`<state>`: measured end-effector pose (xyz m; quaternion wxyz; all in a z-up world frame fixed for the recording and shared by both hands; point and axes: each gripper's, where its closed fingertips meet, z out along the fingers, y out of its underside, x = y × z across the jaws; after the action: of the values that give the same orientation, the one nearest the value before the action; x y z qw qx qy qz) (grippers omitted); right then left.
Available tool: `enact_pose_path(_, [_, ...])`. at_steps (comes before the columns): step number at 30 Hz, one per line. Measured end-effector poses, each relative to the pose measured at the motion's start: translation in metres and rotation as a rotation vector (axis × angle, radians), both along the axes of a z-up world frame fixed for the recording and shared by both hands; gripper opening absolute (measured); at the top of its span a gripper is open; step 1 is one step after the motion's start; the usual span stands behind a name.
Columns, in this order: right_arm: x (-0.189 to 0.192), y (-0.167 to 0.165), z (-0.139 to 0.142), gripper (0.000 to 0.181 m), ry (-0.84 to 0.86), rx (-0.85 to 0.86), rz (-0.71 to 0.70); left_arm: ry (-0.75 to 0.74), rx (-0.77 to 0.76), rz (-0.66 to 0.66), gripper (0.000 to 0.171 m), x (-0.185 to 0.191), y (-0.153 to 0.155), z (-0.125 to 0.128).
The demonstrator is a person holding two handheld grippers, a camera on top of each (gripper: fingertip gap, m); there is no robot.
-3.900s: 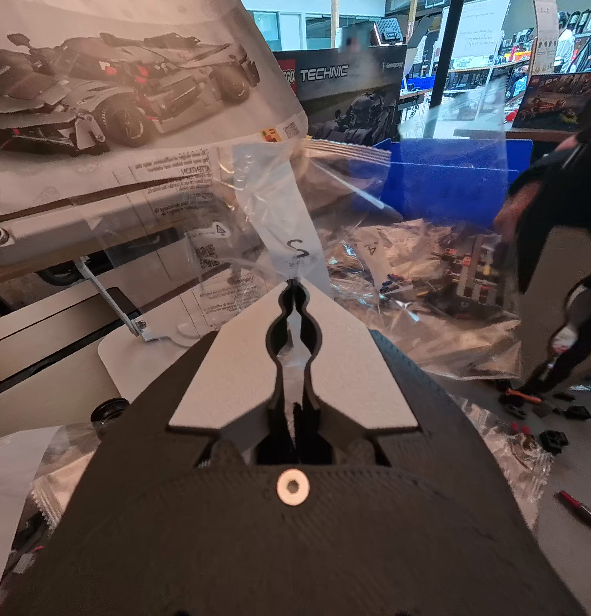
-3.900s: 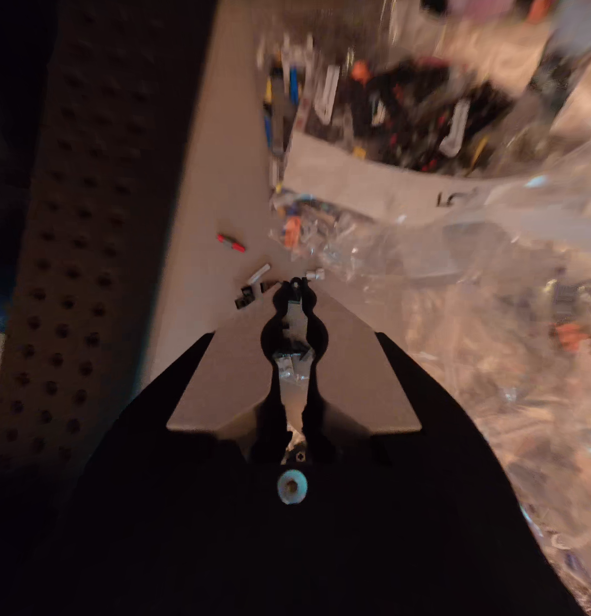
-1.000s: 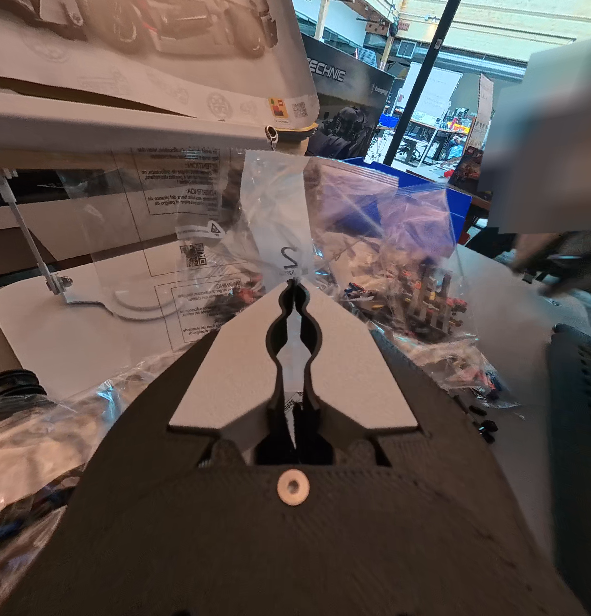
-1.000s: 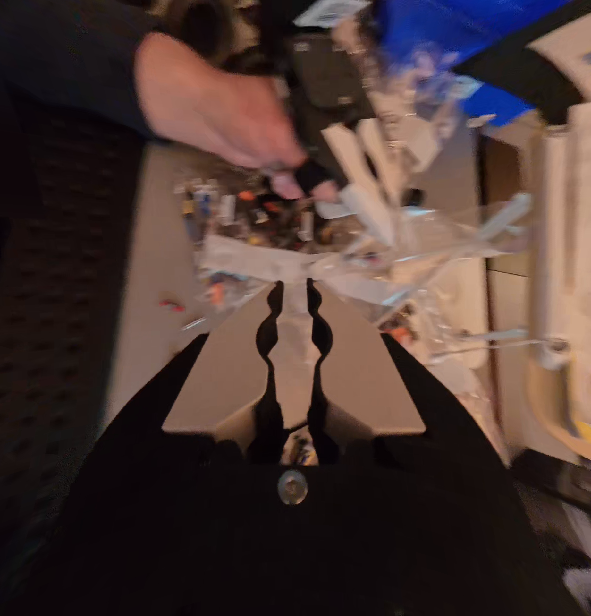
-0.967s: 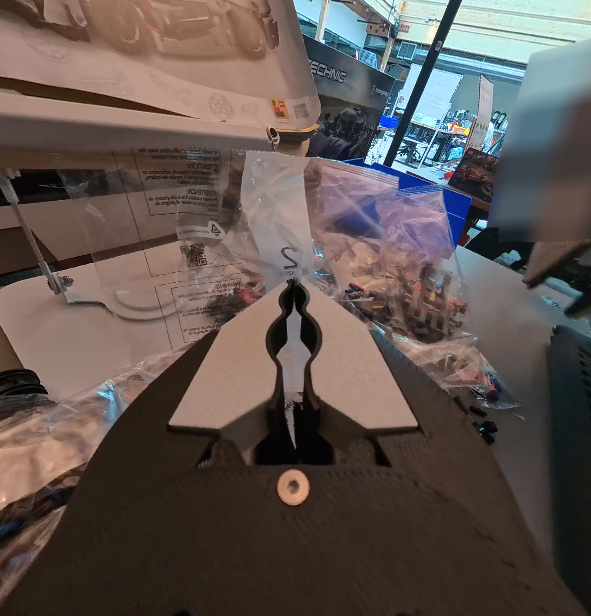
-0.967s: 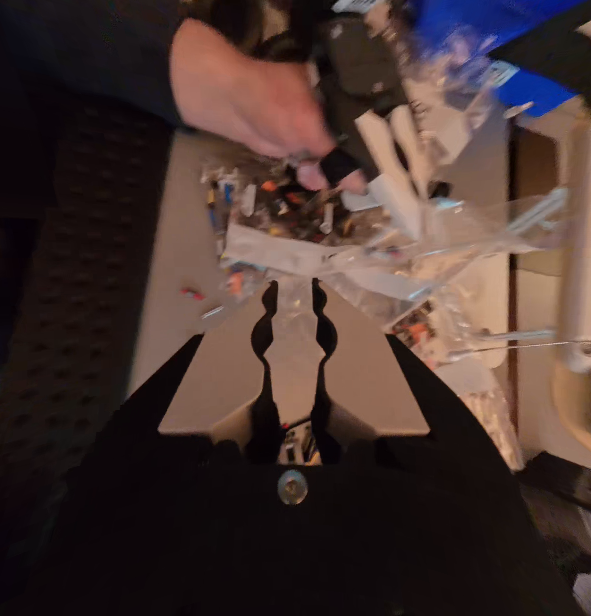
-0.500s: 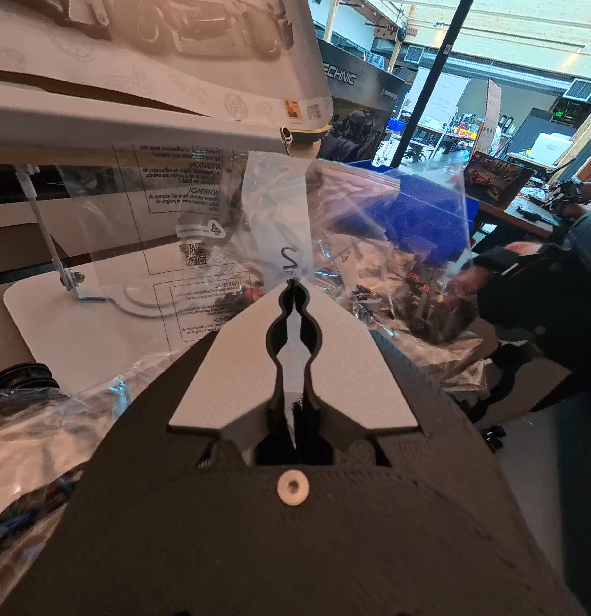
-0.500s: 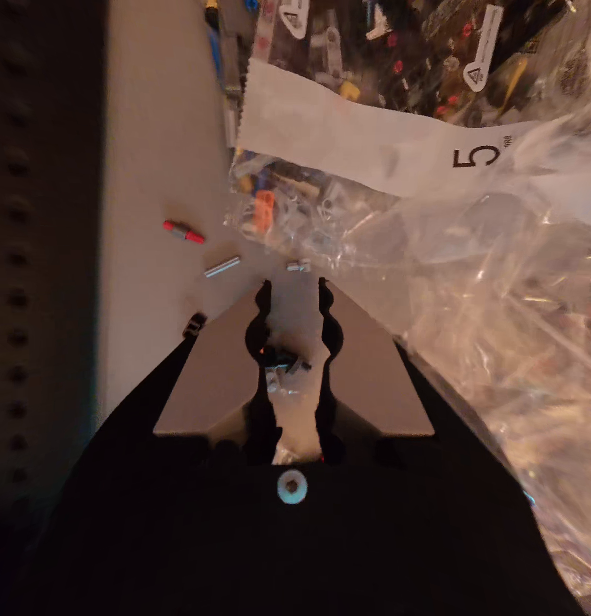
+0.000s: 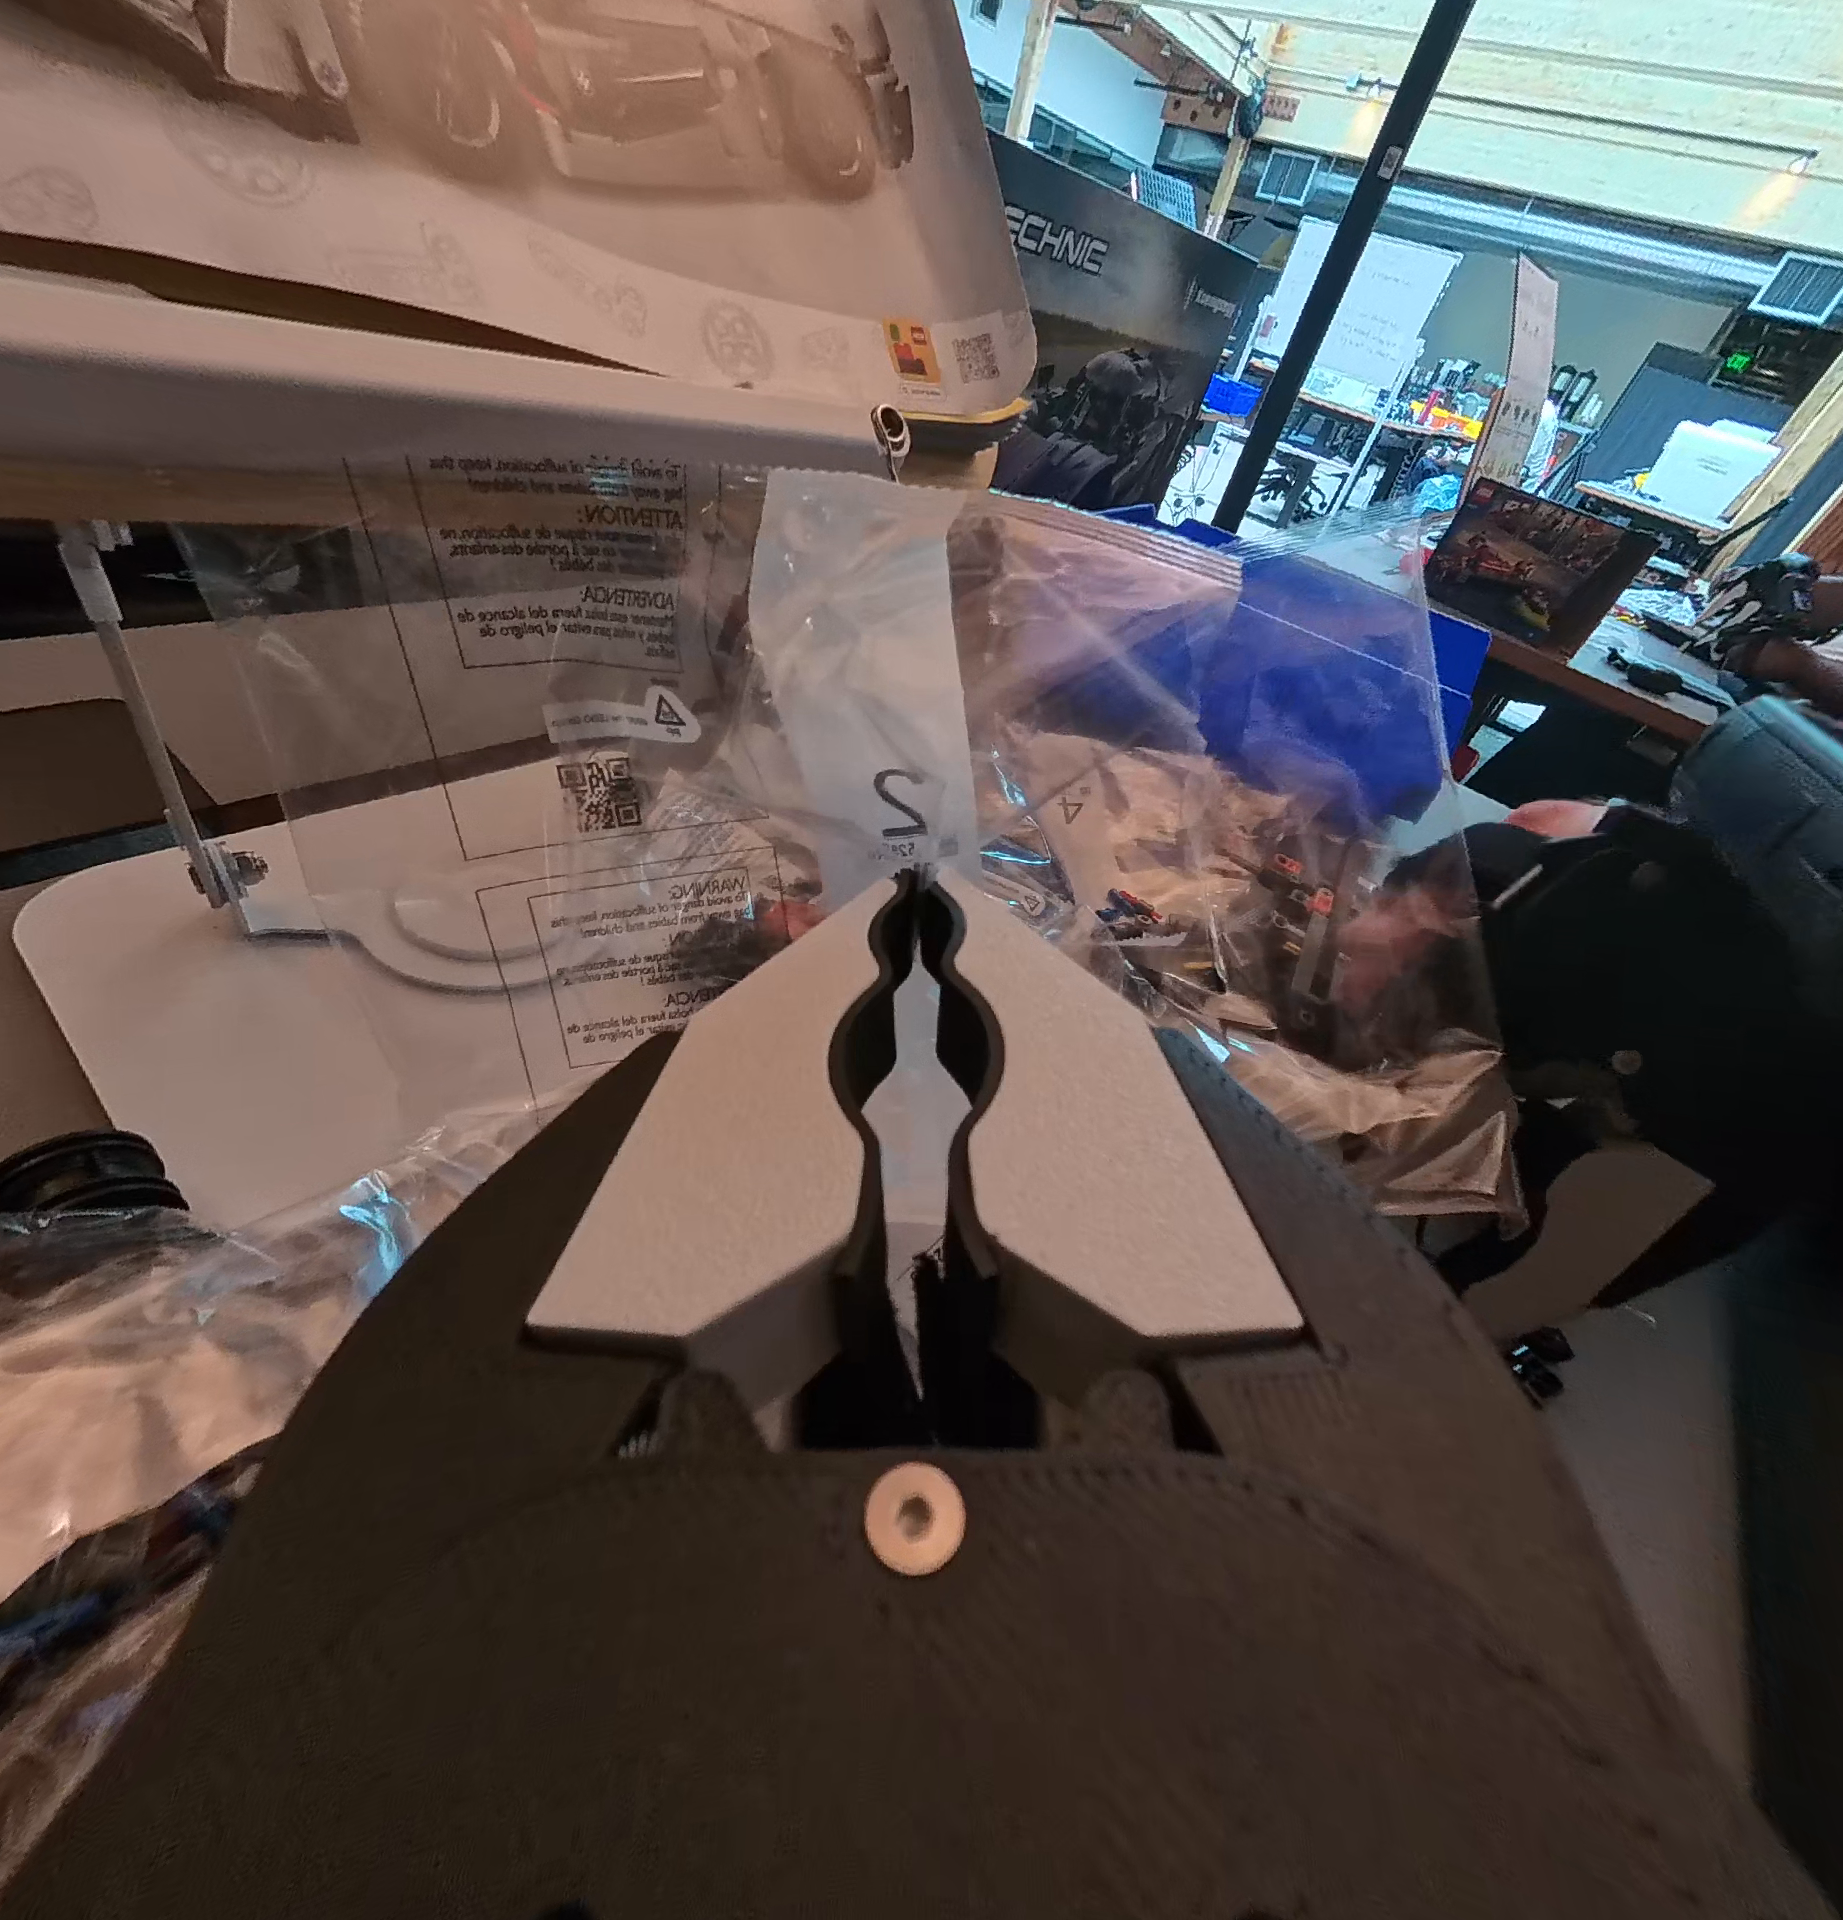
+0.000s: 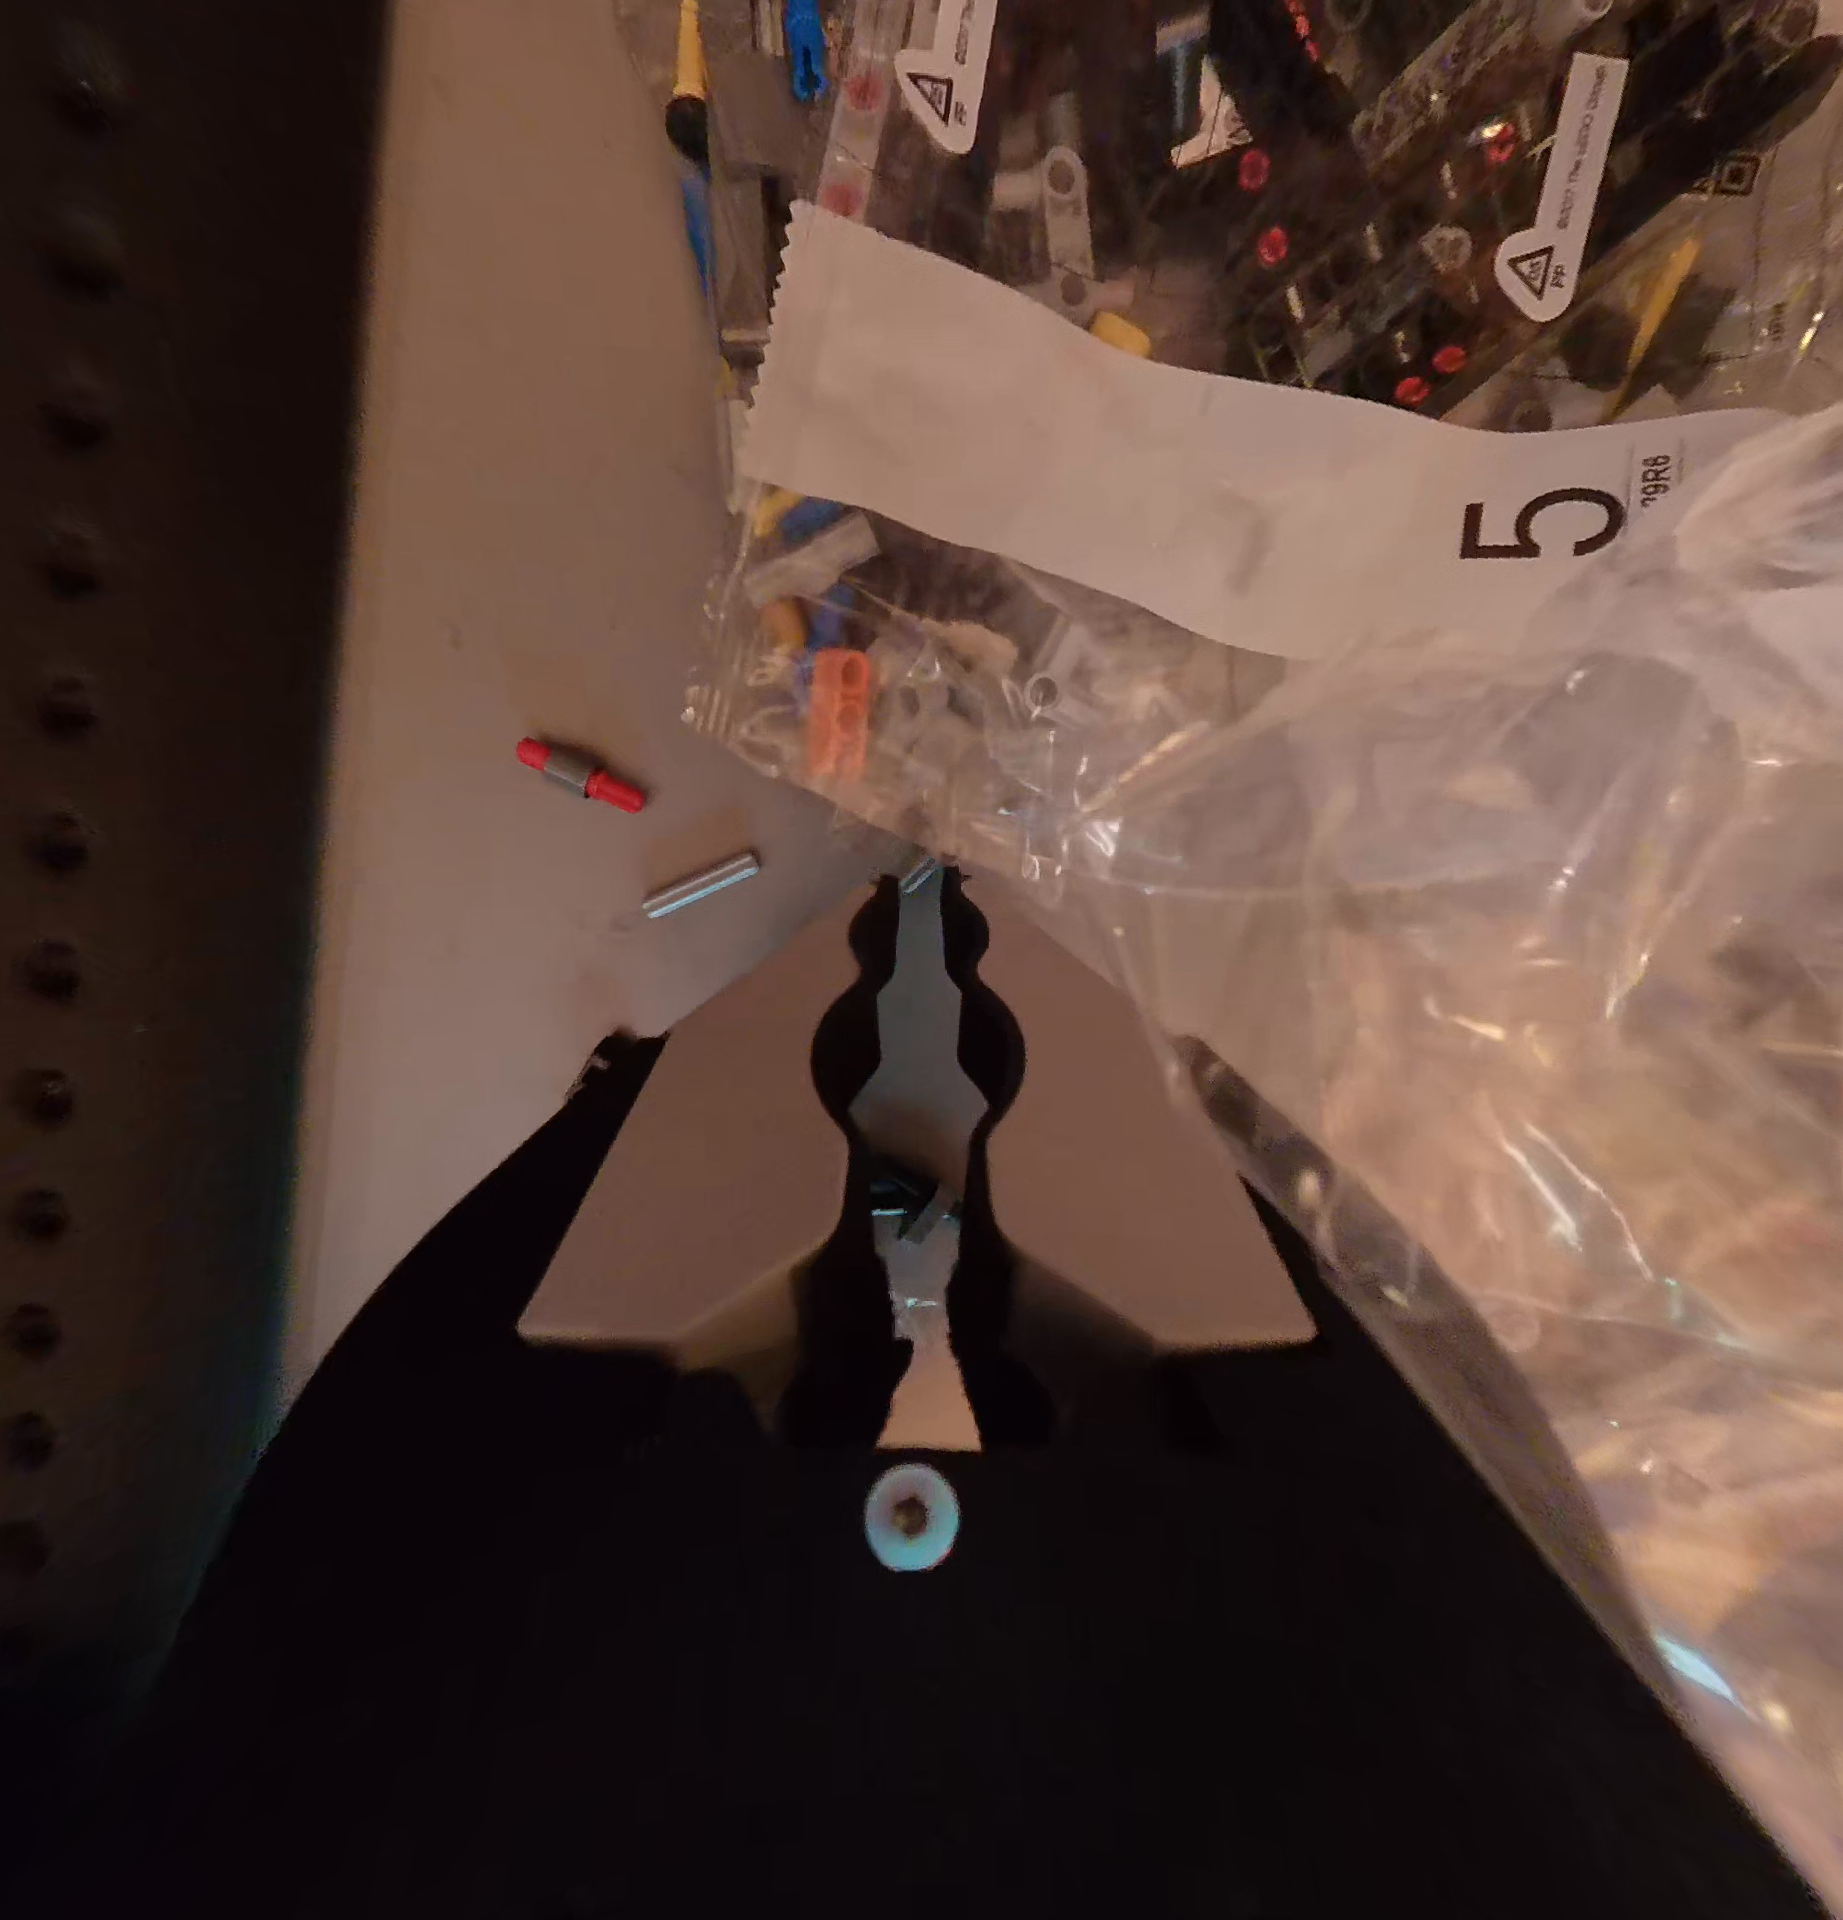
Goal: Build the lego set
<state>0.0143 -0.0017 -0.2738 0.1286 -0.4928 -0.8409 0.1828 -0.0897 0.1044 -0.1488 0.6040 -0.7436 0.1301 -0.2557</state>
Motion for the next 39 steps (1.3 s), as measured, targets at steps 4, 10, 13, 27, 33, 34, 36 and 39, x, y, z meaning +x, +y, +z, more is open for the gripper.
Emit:
enact_pose_path(4, [-0.003, -0.003, 0.005, 0.004, 0.017, -0.030, -0.018, -0.001, 0.000, 0.000, 0.000, 0.000, 0.000, 0.000])
enact_pose_path(10, [-0.002, -0.008, -0.005, 0.011, -0.031, -0.025, -0.016, 0.003, -0.001, -0.002, 0.000, 0.000, 0.000, -0.001])
enact_pose_path(13, [-0.002, -0.006, -0.005, 0.005, -0.028, -0.007, -0.020, 0.003, -0.002, -0.002, 0.000, 0.000, 0.000, -0.001])
enact_pose_path(27, [0.004, -0.009, 0.107, 0.004, 0.273, -0.033, 0.016, 0.007, 0.000, -0.003, 0.000, 0.001, 0.001, 0.000])
enact_pose_path(33, [-0.030, 0.041, 0.147, 0.005, 0.365, 0.124, -0.132, 0.012, -0.007, -0.014, 0.000, 0.006, 0.000, -0.002])
enact_pose_path(34, [-0.036, 0.049, 0.145, 0.005, 0.348, 0.155, -0.144, 0.013, -0.008, -0.015, 0.000, 0.007, 0.000, -0.002])
enact_pose_path(36, [-0.052, 0.060, 0.143, 0.005, 0.336, 0.172, -0.166, 0.015, -0.009, -0.018, 0.000, 0.007, 0.000, -0.003])
enact_pose_path(39, [-0.067, 0.094, 0.132, 0.008, 0.300, 0.279, -0.277, 0.008, -0.013, -0.014, 0.000, 0.005, 0.000, -0.003])
